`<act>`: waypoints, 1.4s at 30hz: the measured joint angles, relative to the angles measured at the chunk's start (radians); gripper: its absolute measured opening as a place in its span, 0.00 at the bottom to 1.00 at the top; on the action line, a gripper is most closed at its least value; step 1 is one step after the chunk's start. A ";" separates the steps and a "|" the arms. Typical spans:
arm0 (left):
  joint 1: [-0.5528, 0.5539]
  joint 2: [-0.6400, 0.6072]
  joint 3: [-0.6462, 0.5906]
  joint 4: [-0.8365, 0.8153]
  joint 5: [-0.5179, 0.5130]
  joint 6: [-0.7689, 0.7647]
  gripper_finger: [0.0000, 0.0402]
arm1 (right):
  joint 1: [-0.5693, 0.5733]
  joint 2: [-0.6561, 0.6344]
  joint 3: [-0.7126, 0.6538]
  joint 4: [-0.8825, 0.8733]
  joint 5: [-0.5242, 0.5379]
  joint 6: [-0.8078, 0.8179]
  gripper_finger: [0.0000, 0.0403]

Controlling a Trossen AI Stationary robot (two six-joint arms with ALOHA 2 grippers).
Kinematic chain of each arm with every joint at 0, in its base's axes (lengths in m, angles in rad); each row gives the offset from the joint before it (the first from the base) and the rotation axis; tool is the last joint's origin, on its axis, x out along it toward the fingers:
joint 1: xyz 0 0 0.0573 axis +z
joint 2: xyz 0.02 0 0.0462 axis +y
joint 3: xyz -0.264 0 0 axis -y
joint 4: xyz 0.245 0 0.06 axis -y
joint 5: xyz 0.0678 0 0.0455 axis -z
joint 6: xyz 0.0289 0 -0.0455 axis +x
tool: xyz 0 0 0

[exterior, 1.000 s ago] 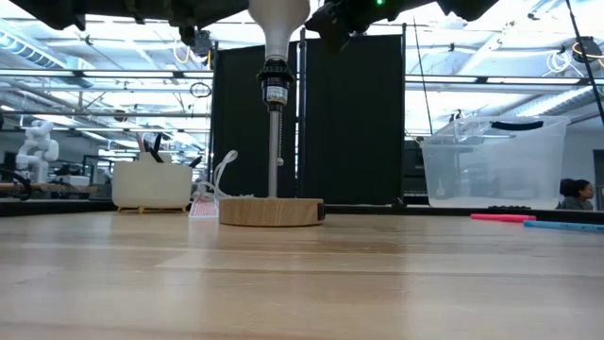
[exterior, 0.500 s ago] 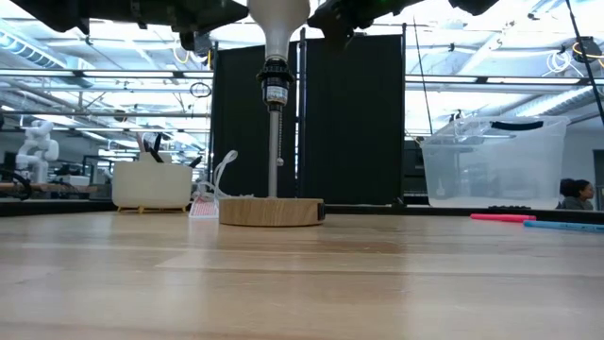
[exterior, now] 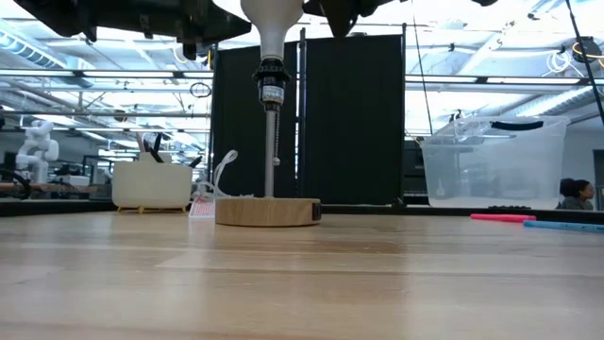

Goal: Screw lightbulb
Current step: Insert the lightbulb into the desk lamp

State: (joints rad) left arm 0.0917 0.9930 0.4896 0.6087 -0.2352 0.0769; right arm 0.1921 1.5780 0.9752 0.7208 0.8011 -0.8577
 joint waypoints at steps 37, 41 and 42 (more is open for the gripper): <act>-0.158 -0.061 0.000 -0.010 -0.014 0.014 0.00 | -0.090 0.001 0.017 -0.006 0.003 -0.082 0.00; -0.158 -0.028 0.000 0.019 -0.014 0.010 0.00 | -0.100 0.001 0.039 -0.040 -0.016 -0.083 0.00; -0.156 -0.023 0.000 0.030 -0.014 0.010 0.00 | -0.101 0.001 0.044 -0.049 -0.020 -0.083 0.00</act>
State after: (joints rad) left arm -0.0648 0.9700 0.4900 0.6390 -0.2493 0.0868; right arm 0.0914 1.5791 1.0192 0.6719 0.7816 -0.9411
